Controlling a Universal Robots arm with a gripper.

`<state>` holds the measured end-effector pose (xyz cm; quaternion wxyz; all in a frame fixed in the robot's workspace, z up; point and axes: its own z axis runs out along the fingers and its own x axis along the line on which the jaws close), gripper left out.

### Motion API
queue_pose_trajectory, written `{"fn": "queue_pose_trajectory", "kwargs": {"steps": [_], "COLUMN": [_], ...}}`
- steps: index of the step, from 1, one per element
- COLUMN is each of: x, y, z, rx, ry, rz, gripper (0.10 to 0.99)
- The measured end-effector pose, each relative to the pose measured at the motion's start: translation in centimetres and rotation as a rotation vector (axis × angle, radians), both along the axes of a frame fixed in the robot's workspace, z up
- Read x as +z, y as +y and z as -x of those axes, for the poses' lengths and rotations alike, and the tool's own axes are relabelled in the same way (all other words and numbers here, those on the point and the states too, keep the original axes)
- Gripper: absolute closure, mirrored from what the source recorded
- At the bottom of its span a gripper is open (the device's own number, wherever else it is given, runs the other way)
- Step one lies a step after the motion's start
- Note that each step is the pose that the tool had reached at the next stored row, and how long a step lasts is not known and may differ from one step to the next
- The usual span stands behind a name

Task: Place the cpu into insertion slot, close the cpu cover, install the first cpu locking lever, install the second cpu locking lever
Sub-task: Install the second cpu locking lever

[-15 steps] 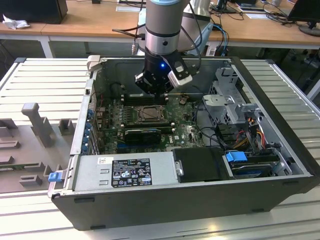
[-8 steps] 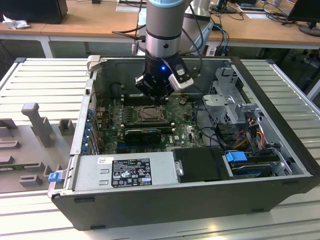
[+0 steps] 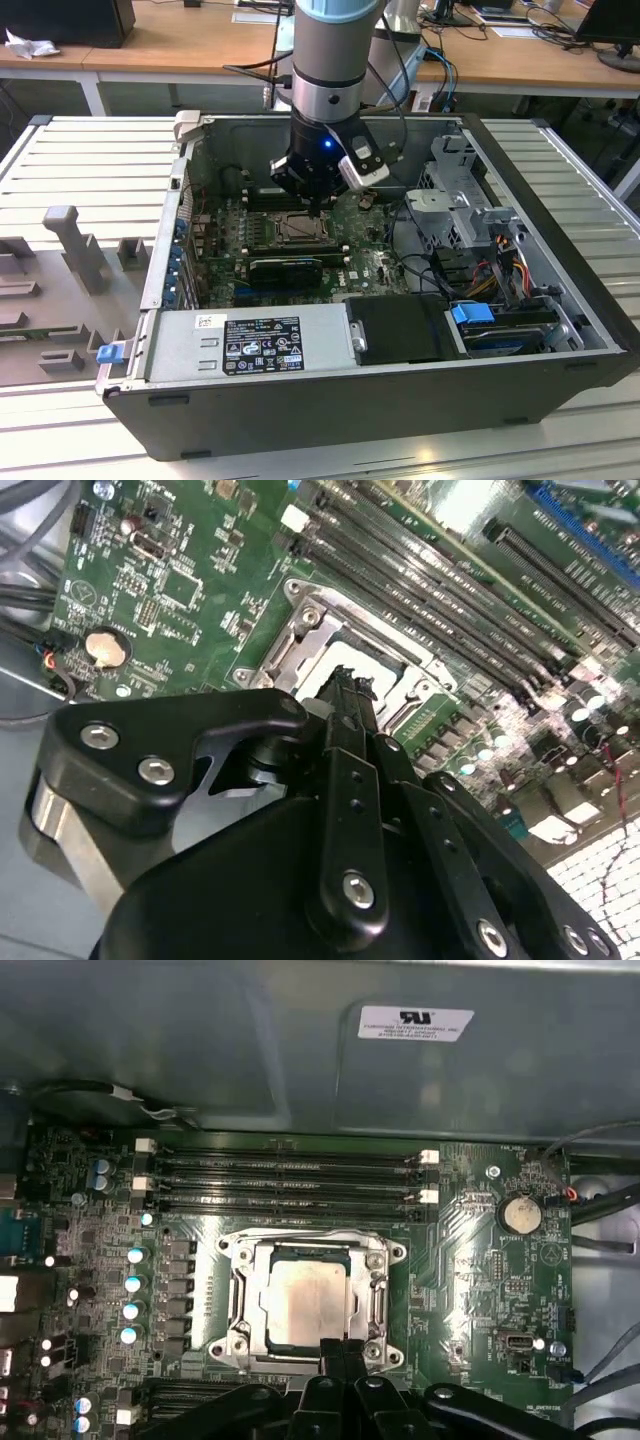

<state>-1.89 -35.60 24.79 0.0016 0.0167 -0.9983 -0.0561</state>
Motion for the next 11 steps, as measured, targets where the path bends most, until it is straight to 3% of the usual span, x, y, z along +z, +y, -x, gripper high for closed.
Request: {"fn": "queue_pose_trajectory", "kwargs": {"steps": [1,4,5,6,7,10,11], "x": [-0.05,-0.18,-0.31,-0.56,-0.73,-1.01,-1.15], "y": [-0.57,-1.1,-1.18,-1.28,-1.41,-2.13,-2.23], "z": [0.01,0.01,0.02,0.31,0.52,1.41,2.3], "rx": [0.0,0.0,0.0,0.0,0.0,0.0,0.0], "ry": [0.0011,0.0041,0.0087,0.02,0.0257,0.0287,0.0294], "rz": [0.0,0.0,0.0,0.0,0.0,-0.001,-0.002], "gripper": [0.98,0.98,0.98,0.98,0.98,0.98,0.98]}}
